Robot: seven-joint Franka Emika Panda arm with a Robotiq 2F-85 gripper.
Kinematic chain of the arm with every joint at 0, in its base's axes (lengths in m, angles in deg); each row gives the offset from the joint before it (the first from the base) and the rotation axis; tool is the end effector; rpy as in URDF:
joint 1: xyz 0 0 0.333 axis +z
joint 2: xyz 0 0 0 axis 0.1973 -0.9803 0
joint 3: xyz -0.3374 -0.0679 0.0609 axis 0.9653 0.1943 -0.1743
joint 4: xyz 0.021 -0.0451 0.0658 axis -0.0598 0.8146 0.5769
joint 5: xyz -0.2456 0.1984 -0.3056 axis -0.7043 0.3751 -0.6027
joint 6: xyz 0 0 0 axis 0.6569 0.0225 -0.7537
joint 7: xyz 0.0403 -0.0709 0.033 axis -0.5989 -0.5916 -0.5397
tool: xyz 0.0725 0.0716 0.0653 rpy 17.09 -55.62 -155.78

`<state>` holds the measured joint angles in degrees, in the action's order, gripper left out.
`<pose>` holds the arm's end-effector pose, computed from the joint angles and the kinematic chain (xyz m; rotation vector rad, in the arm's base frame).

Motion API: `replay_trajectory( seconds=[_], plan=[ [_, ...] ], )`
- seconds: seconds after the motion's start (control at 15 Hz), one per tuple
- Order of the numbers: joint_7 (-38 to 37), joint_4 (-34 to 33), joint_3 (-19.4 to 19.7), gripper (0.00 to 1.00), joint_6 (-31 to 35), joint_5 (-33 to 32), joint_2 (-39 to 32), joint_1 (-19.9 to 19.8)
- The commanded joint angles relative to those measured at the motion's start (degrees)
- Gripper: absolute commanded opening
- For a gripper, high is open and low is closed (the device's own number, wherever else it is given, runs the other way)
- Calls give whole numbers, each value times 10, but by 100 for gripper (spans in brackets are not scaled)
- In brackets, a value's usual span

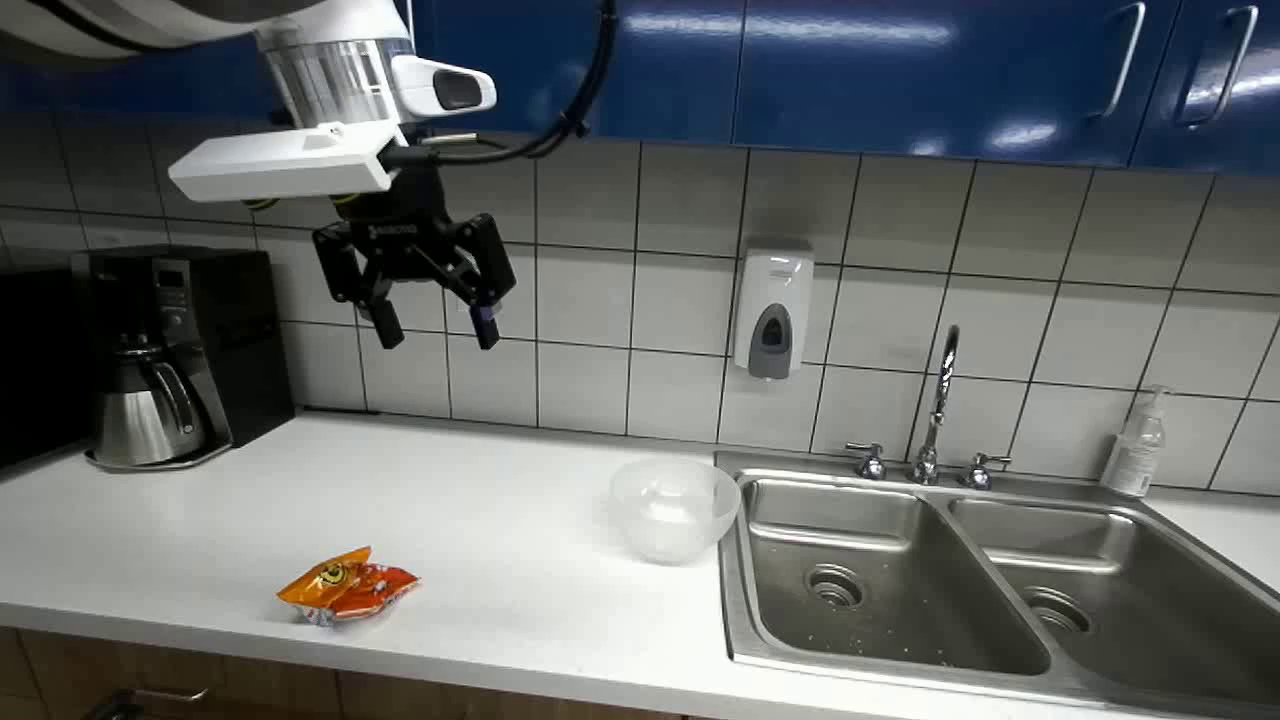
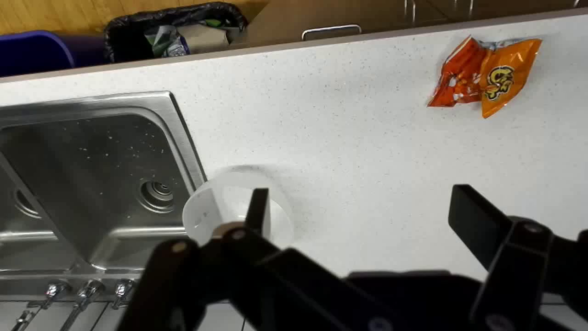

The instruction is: Put the orange packet in the bowl

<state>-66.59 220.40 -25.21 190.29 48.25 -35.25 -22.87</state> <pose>0.3302 -0.1363 0.4299 2.9702 -0.0918 0.3777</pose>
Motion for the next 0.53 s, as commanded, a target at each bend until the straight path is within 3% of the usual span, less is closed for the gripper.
replay_trajectory(
  seconds=[0.0, 0.47],
  plan=[
    [3, -1, -4, 100, -1, 4, -1, -4],
    [-15, -1, -16, 100, 11, -3, -15, -9]
  ],
)
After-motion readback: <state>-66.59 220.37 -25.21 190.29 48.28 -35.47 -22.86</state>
